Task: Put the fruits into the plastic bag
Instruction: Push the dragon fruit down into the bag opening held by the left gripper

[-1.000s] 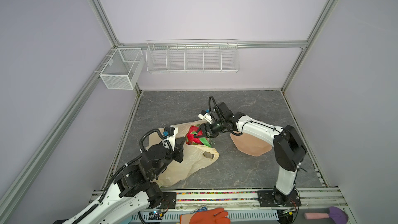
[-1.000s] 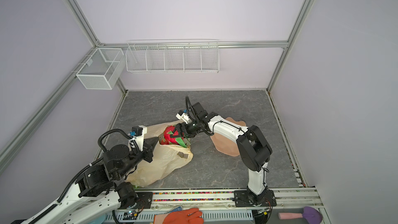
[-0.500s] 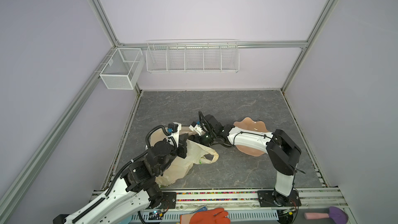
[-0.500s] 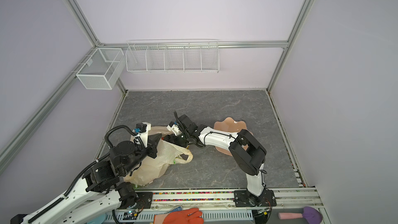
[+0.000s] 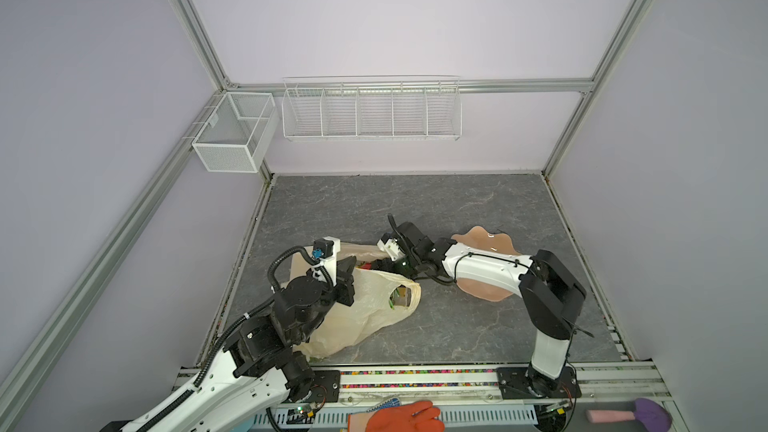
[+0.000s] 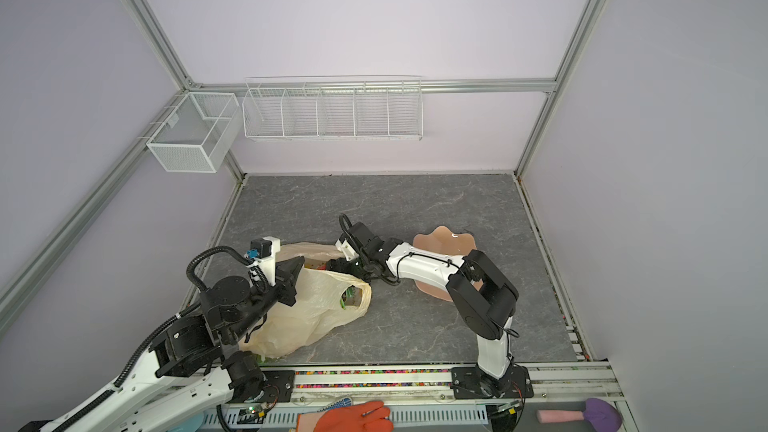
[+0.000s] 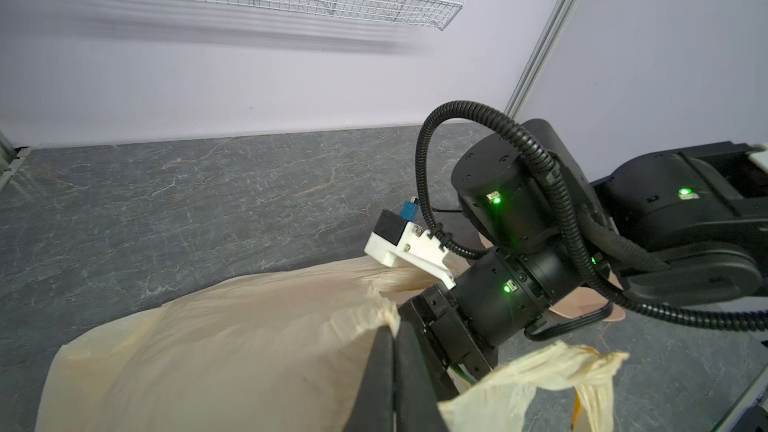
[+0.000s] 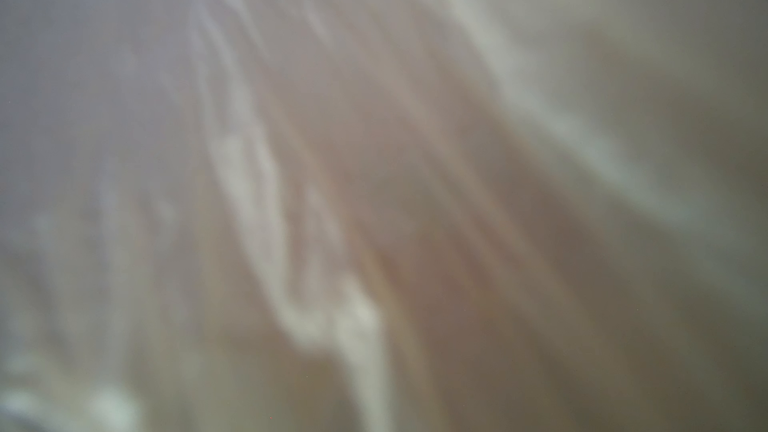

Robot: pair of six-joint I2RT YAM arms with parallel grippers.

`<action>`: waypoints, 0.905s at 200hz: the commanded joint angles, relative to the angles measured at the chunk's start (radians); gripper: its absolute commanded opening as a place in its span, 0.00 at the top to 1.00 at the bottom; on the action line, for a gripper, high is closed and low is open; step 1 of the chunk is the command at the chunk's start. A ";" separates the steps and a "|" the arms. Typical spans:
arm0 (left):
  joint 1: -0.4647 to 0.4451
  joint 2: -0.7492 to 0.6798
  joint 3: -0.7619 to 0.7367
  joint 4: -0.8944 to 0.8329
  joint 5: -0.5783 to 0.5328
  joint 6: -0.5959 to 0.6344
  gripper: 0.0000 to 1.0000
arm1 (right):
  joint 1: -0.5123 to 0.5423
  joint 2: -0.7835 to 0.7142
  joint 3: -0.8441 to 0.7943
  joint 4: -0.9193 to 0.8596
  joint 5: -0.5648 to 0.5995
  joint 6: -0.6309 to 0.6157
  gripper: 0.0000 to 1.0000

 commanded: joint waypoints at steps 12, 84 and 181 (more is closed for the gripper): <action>0.001 -0.002 -0.023 0.000 -0.002 -0.046 1.00 | 0.016 0.013 0.073 0.052 0.007 0.078 0.12; 0.001 0.077 -0.103 0.079 0.048 -0.164 1.00 | 0.031 0.045 0.120 0.109 -0.016 0.252 0.12; 0.000 0.250 -0.144 0.210 0.083 -0.276 1.00 | 0.069 0.050 0.082 0.138 -0.063 0.460 0.12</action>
